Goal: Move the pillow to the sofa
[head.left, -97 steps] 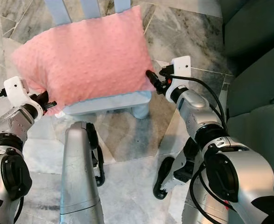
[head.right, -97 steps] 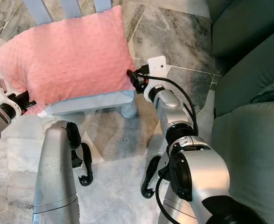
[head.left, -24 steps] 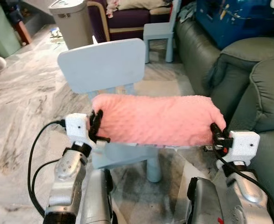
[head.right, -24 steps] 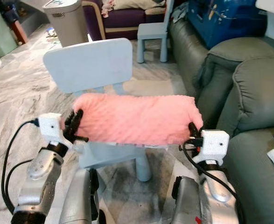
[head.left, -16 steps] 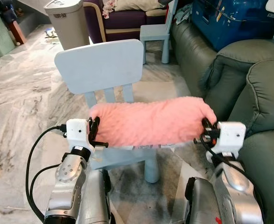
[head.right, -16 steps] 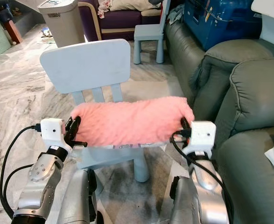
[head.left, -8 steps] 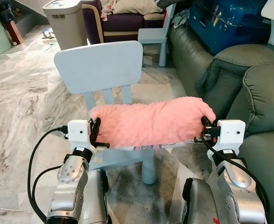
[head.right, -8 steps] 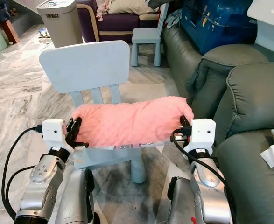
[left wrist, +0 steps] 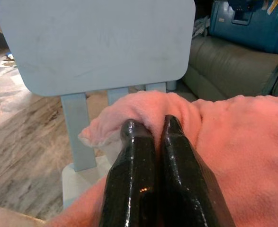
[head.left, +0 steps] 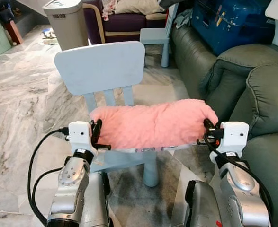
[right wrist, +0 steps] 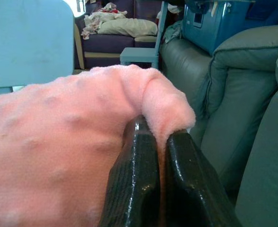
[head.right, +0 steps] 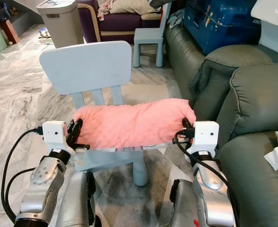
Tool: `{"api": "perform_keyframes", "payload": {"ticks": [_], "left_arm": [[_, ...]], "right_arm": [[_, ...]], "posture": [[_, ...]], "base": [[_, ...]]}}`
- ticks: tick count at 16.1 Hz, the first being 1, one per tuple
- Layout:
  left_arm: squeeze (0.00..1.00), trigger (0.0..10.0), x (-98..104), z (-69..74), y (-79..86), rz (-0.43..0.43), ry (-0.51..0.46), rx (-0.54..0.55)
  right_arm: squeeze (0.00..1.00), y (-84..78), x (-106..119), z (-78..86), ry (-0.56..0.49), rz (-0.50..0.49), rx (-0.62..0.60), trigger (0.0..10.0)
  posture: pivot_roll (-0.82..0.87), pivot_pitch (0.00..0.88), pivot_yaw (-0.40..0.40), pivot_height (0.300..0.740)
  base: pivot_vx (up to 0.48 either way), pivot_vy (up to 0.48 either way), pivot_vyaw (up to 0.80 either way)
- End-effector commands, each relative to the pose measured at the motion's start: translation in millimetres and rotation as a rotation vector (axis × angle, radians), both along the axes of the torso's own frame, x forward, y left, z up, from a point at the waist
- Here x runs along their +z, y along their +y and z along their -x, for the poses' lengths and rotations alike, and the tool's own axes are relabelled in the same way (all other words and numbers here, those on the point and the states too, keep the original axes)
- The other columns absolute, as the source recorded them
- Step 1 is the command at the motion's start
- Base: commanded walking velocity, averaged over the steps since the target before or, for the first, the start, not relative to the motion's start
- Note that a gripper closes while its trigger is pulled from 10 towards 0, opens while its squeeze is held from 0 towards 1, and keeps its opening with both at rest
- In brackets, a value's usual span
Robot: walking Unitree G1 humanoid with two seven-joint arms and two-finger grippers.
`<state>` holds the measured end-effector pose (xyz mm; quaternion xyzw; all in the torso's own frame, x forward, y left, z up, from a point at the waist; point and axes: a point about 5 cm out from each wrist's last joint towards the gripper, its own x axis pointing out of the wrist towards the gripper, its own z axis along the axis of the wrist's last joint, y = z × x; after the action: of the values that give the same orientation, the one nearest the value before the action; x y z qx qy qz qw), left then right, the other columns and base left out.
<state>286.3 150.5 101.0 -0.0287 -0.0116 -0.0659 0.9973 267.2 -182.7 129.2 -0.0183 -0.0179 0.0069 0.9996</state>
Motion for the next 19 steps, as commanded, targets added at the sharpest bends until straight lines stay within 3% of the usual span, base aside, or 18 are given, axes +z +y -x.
{"api": "perform_keyframes", "payload": {"ticks": [1,12,16,19], "left_arm": [[0.00,10.0,8.9,-1.3,1.8,-0.011,-0.032,-0.001],[0.00,10.0,7.8,-1.2,5.3,-0.001,-0.017,0.018],[0.00,10.0,26.4,-6.0,2.4,0.006,-0.085,0.015],[0.00,10.0,32.5,-8.6,0.1,-0.002,-0.110,0.004]], "right_arm": [[0.00,1.5,7.1,-0.3,-0.027,-0.007,-0.002,10.0],[0.00,0.6,4.9,-0.2,-0.012,-0.004,-0.025,10.0],[0.00,4.8,32.1,-5.5,-0.110,-0.017,-0.018,10.0],[0.00,1.4,26.2,-6.5,-0.089,-0.022,-0.028,10.0]], "posture": [[-0.17,0.000,0.034,0.489],[-0.17,0.000,0.038,0.489],[-0.17,0.000,0.042,0.489],[-0.16,0.000,0.043,0.489]], "base": [[0.000,0.000,0.00],[0.000,0.000,0.00],[0.000,0.000,0.00],[0.000,0.000,0.00]]}}
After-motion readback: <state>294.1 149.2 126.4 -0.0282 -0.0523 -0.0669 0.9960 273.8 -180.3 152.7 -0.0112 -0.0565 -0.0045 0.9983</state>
